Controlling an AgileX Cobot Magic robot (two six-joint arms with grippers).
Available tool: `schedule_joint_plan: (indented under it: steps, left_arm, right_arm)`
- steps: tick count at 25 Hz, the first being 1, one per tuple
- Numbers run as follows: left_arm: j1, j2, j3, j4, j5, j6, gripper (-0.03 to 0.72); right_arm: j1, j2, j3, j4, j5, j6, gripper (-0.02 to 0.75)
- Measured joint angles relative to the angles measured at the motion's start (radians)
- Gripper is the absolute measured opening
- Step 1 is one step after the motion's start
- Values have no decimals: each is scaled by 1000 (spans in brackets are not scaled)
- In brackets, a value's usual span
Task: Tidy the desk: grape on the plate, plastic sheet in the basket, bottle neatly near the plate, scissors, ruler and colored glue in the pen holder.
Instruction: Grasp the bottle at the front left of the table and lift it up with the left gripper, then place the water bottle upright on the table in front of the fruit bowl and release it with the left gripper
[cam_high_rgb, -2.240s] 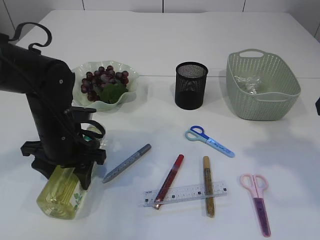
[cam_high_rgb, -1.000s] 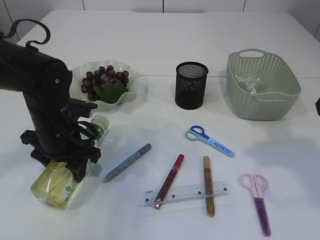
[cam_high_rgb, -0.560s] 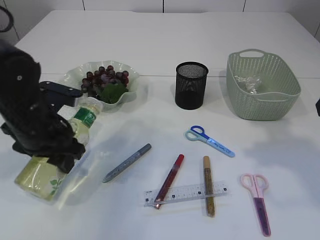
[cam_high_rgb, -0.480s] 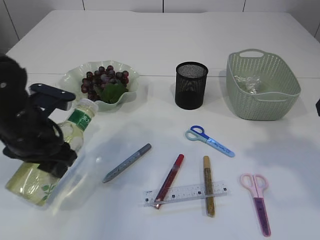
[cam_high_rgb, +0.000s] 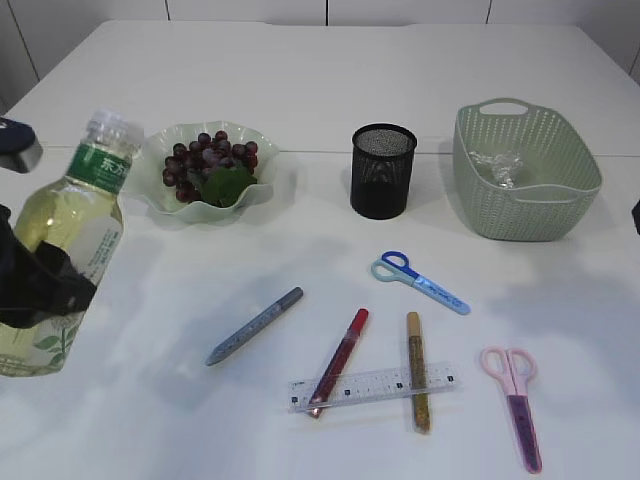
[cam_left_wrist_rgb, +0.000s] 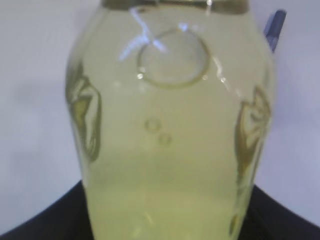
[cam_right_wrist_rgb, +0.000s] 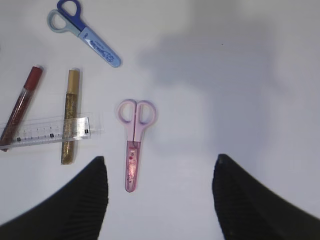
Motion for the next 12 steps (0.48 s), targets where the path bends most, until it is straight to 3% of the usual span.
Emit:
schedule_joint_plan:
  steps: [4, 12]
  left_arm:
    - [0, -95, 100, 7, -182, 0, 417]
    - [0, -101, 318, 45, -784, 0, 417]
  right_arm:
    - [0, 0, 0, 0, 2, 0, 512]
    - [0, 0, 0, 0, 18, 0, 512]
